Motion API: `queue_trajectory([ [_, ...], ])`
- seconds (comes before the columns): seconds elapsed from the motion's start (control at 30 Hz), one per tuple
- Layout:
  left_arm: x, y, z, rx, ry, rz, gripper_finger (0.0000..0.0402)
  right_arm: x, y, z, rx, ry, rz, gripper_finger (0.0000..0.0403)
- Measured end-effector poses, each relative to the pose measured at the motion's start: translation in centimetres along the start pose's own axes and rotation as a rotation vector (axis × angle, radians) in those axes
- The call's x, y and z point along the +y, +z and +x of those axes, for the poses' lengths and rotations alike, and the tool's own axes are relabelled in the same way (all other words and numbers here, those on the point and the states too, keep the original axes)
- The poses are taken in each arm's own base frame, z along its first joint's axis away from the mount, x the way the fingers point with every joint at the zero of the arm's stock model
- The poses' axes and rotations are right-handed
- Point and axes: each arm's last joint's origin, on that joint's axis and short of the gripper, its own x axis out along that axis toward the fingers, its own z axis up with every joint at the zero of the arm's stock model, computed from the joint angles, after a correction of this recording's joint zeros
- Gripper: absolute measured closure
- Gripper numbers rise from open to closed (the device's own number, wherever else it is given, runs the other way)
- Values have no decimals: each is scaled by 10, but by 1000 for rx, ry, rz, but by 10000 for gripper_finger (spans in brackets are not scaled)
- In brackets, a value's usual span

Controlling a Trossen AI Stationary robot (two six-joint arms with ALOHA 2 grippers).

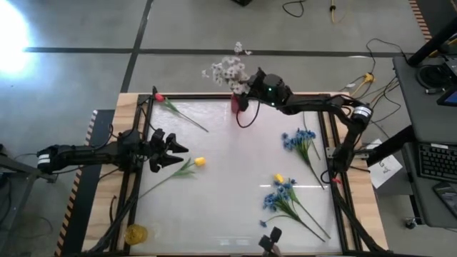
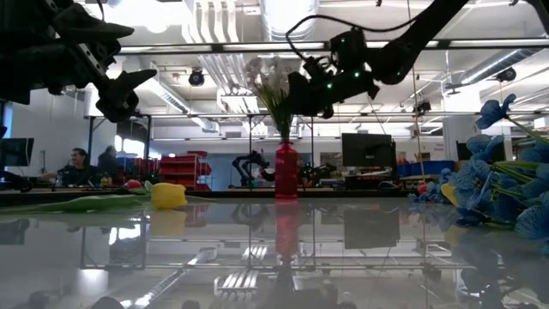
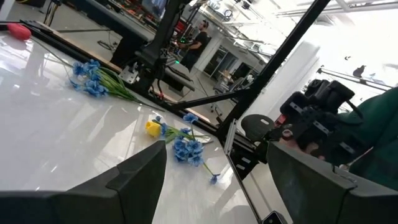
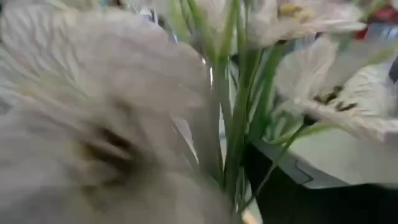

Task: Sort flowers into vase by color
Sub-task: Put the white flowers into the red vase, then put the right yellow flower into the red vase

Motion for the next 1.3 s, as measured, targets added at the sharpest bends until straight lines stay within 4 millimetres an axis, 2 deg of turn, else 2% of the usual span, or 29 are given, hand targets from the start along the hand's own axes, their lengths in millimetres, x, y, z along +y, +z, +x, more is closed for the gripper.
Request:
queue_trajectory([
  [0.43, 0, 0, 0, 0, 0, 0, 132, 3, 20, -42, 275, 3, 68, 134],
  [0.67, 0, 0, 0, 0, 0, 0, 132, 24, 35, -75, 364, 32, 78, 125],
  [0.8, 0, 0, 0, 0, 0, 0, 132, 49, 34, -89, 417, 15, 28, 136],
  [0.93, 0, 0, 0, 0, 0, 0, 132, 82, 32, -99, 419, 97, 4, 145],
  [1.17, 0, 0, 0, 0, 0, 0, 132, 150, 22, -121, 489, 189, 41, 147],
  [1.3, 0, 0, 0, 0, 0, 0, 132, 194, 15, -141, 527, 226, 159, 151],
])
